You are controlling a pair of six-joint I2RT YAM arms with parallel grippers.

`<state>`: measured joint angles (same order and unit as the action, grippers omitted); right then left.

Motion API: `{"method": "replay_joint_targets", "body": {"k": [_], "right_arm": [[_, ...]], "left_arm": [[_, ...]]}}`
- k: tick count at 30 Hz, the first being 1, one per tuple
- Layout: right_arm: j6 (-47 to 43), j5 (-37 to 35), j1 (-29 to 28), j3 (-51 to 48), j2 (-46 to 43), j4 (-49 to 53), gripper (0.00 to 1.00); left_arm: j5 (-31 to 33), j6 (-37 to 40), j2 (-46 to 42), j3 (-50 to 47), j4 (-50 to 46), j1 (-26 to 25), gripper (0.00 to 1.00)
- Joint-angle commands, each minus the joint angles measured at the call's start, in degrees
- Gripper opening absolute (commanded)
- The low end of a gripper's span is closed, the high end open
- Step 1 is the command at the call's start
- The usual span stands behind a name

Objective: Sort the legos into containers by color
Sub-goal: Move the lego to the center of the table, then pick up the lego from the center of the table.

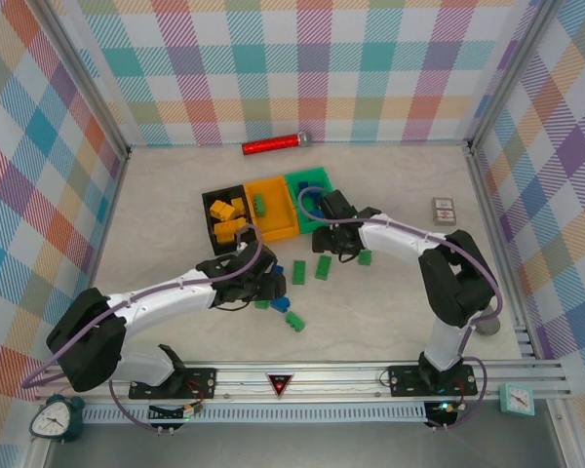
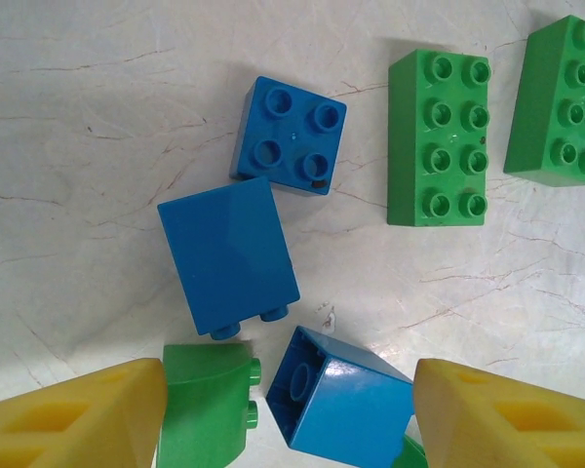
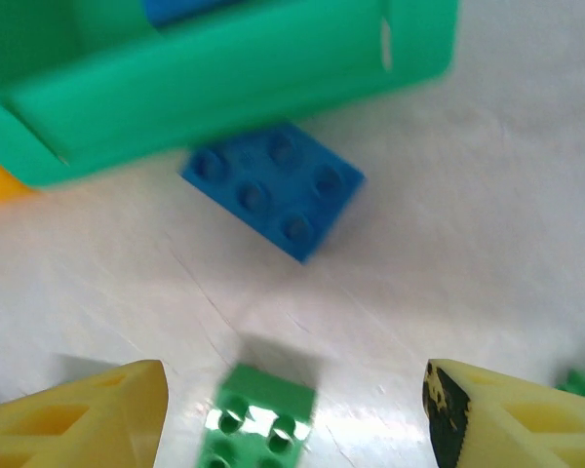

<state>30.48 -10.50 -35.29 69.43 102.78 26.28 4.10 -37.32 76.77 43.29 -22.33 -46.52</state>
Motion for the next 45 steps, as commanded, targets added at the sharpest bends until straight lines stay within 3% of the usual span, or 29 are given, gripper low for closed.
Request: {"method": "replay_joint_targets", "body": {"k": [1,9,22,28,37,45], "right_arm": [[-3.53,0.13,0.78,3.18,3.17,1.77,0.7],[-8.45,1.61,4.01,8.26,8.79,2.15,0.7],[-17.39,6.82,4.26,9.58,13.71,-1.08,0.7],[-17.92,10.91,3.96,6.87,12.31,-3.18,0.68],[-18.07,10.8,2.72,4.08,11.05,-4.31,0.67],[-17.29,10.41,2.55,5.64,12.01,-3.47,0.51]], "left_arm": [[1.33,-0.66,-2.28,0.59,-1.48,-0.97,0.67],[2.77,-0.85,-4.94,-0.25,-3.42,-0.95,0.67],[2.37,-0.4,-3.51,1.14,-3.44,-0.94,0.67],[2.47,-0.67,-3.5,0.98,-3.16,-0.95,0.67],[1.36,-0.69,-1.94,1.09,-1.85,-1.03,0.67],[1.93,-0.91,-2.7,0.85,-2.41,-1.12,0.67]]}}
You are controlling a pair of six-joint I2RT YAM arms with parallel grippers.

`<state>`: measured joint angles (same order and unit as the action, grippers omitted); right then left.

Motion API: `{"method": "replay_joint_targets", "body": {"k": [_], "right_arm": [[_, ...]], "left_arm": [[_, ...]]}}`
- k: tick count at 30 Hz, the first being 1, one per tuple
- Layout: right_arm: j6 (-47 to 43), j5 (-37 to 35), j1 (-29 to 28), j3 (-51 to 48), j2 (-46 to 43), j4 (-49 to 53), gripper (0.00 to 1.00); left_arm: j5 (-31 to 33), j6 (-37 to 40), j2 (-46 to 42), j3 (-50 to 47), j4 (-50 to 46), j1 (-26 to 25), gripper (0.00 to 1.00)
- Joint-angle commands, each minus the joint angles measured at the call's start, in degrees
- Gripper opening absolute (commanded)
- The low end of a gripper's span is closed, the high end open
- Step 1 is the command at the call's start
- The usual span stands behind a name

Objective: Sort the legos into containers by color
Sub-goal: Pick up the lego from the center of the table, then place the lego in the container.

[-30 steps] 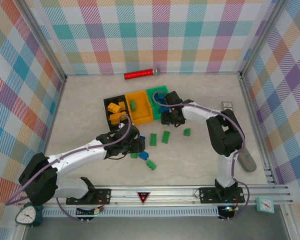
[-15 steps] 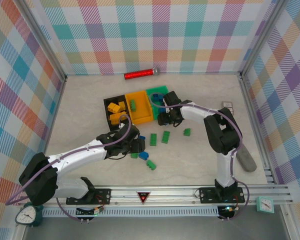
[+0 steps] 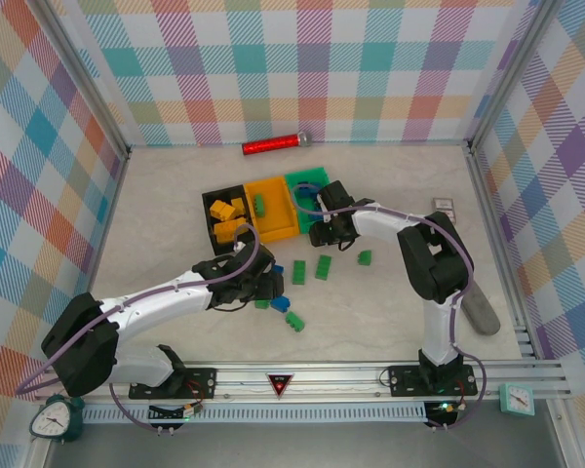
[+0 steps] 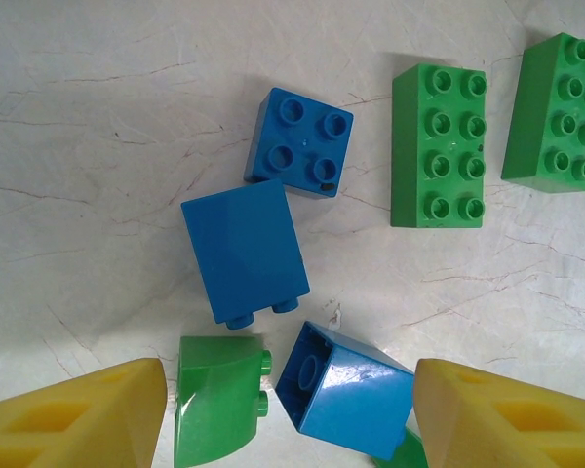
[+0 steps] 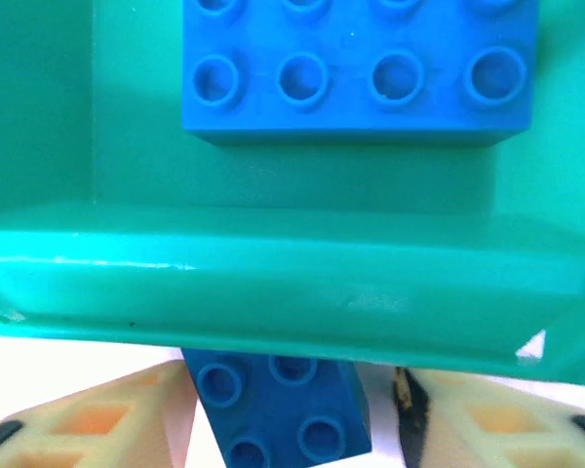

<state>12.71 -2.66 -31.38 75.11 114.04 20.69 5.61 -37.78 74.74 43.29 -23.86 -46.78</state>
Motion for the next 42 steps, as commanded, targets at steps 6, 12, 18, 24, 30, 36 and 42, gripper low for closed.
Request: {"method": "replay_joint_targets", "body": {"k": [6,12,18,24,30,36,42], "right_arm": [[0.65,2.22,-2.45,-1.9,-1.32,2.36,0.37],[1.9,1.77,-3.71,-6.3,-7.03,2.69,0.32],[2.62,0.74,-3.95,-10.54,-15.98,3.54,0.31],[2.18,-1.46,-3.87,-8.52,-19.79,4.62,0.31],[3.19,-1.65,-3.22,-0.66,-15.68,5.06,0.31],[4.92,-1.07,-1.47,10.74,-7.74,7.37,0.36],[6.22,-0.39,-1.14,14.86,-4.78,8.5,0.51]], "left_arm": [[0.95,-0.72,-1.83,-0.31,-0.95,-0.85,0.67],[0.46,-0.74,-1.05,0.03,-0.4,-0.87,0.67],[-0.09,-0.56,0.07,0.25,0.49,-0.9,0.67],[-0.6,-0.55,1.37,0.52,1.46,-0.95,0.67],[-0.43,-0.54,1.04,1.0,0.72,-1.29,0.67],[0.0,-1.0,-0.42,0.62,-0.57,-1.38,0.67],[0.88,-1.68,-2.76,-0.25,-2.07,-1.73,0.67]]}}
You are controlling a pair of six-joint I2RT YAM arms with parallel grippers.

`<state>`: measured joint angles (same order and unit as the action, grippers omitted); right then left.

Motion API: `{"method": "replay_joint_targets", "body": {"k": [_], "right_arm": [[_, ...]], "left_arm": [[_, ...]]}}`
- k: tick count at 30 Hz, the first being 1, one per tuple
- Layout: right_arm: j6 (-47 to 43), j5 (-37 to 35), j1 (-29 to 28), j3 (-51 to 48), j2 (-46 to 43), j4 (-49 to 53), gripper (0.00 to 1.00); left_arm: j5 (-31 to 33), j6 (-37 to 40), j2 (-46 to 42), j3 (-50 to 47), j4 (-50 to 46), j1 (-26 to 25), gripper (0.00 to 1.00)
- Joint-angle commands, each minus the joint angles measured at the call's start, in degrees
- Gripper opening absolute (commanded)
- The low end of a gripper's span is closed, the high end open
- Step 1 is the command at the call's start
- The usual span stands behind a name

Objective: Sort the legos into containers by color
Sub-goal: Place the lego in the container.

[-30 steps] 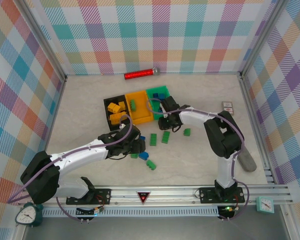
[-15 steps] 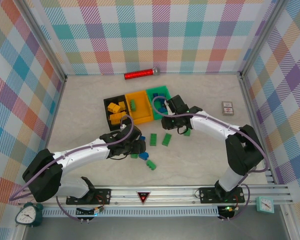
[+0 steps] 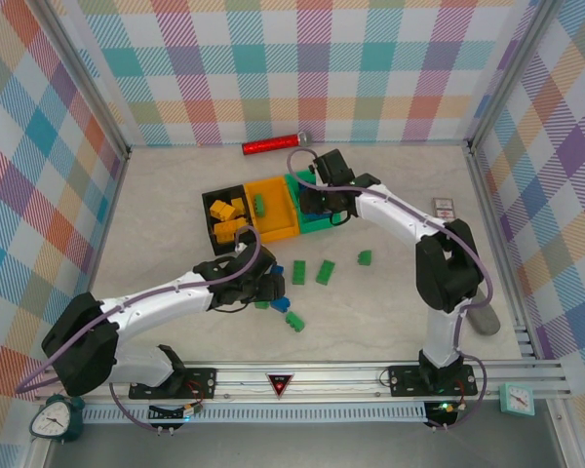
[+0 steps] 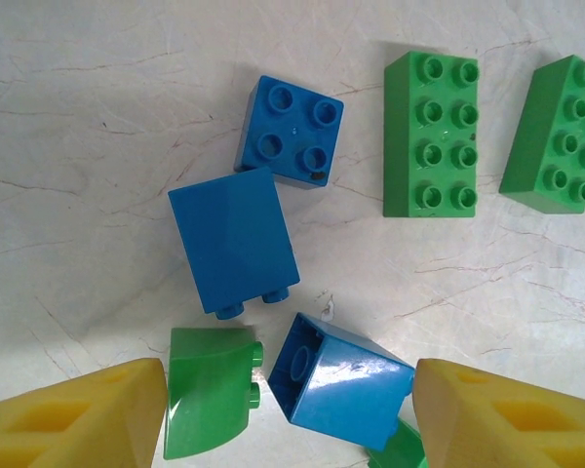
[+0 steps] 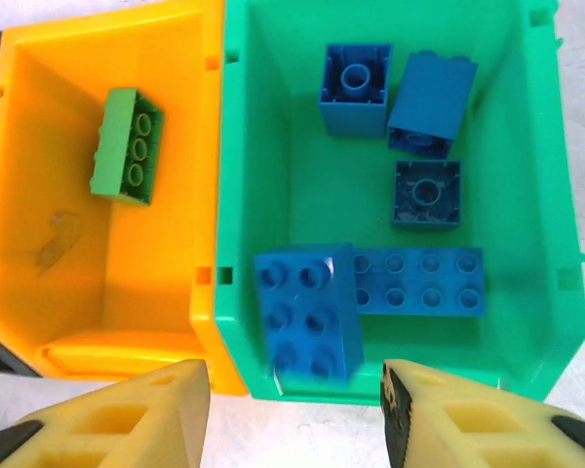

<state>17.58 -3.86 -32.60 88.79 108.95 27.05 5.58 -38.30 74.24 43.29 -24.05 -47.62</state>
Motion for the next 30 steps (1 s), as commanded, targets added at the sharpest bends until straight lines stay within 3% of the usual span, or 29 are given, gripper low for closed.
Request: {"method": "replay_joint_targets", "body": {"k": [1,13,19,23,30], "right_arm": [[1.54,1.12,0.08,0.29,-0.15,1.67,0.51],[1.44,-1.01,0.08,-17.21,-10.41,-1.33,0.53],[3.11,-2.11,0.08,-24.76,-15.84,-2.64,0.53],[3.59,-2.47,0.08,-26.63,-17.24,-2.95,0.54],[4.2,-2.16,0.03,-27.61,-17.76,-3.71,0.54]], "left_arm": [[1.12,-1.36,-2.79,-0.63,-1.93,-0.87,0.67],[0.72,-0.11,0.5,1.1,-2.07,-0.9,0.68],[4.93,1.78,4.85,6.32,-7.72,-0.86,0.67],[7.6,2.49,9.09,10.21,-12.43,-0.82,0.66],[5.75,3.85,14.54,12.97,-12.39,-0.83,0.63]]}}
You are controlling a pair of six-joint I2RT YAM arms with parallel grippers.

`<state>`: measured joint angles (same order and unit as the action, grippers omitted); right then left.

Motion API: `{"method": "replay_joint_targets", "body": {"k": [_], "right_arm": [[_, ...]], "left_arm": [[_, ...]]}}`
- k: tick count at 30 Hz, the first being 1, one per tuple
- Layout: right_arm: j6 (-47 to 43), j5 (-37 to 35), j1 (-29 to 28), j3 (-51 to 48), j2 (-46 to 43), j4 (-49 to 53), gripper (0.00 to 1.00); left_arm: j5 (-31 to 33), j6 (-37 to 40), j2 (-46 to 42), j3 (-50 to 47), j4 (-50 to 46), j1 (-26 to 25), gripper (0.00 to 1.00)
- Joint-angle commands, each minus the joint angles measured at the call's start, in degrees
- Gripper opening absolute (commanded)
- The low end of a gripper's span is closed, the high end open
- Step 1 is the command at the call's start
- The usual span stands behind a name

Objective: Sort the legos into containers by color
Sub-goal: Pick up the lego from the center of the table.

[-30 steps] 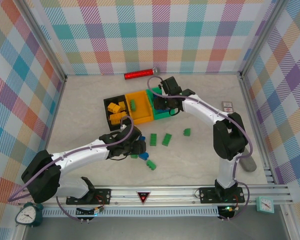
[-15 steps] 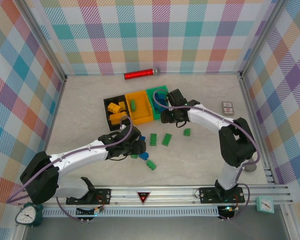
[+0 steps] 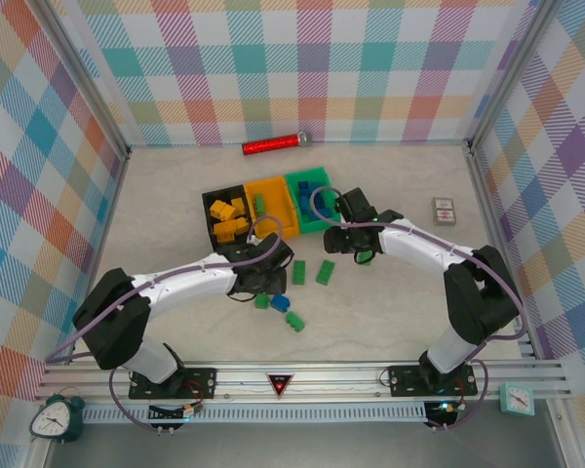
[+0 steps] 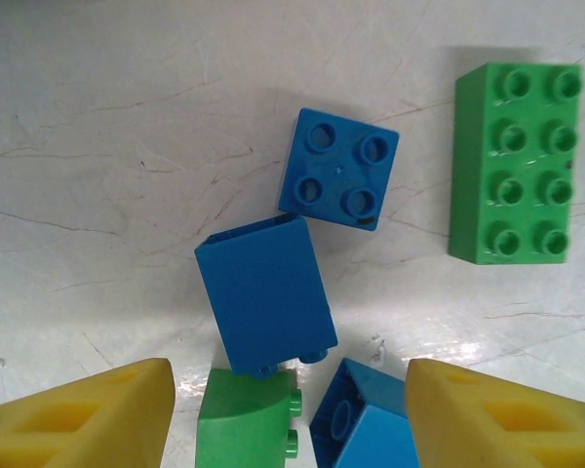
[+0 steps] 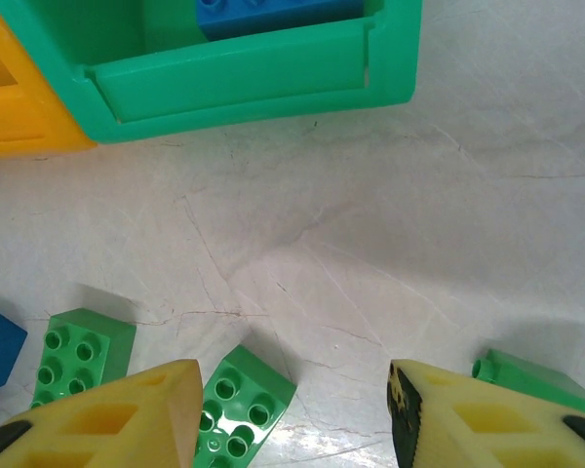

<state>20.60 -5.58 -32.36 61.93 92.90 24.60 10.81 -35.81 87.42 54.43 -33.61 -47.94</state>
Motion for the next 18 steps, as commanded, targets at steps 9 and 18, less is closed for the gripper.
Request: {"method": "replay_joint_targets", "body": {"k": [9,18], "right_arm": [[1.28,-0.52,-0.16,-2.49,-2.79,-1.5,0.54],[1.11,-2.23,-0.16,-4.78,-5.22,-1.31,0.54]], "left_arm": [[1.06,2.41,7.76,4.78,-3.0,-0.47,0.56],[1.53,2.92,8.88,5.85,-2.97,-0.41,0.28]]}}
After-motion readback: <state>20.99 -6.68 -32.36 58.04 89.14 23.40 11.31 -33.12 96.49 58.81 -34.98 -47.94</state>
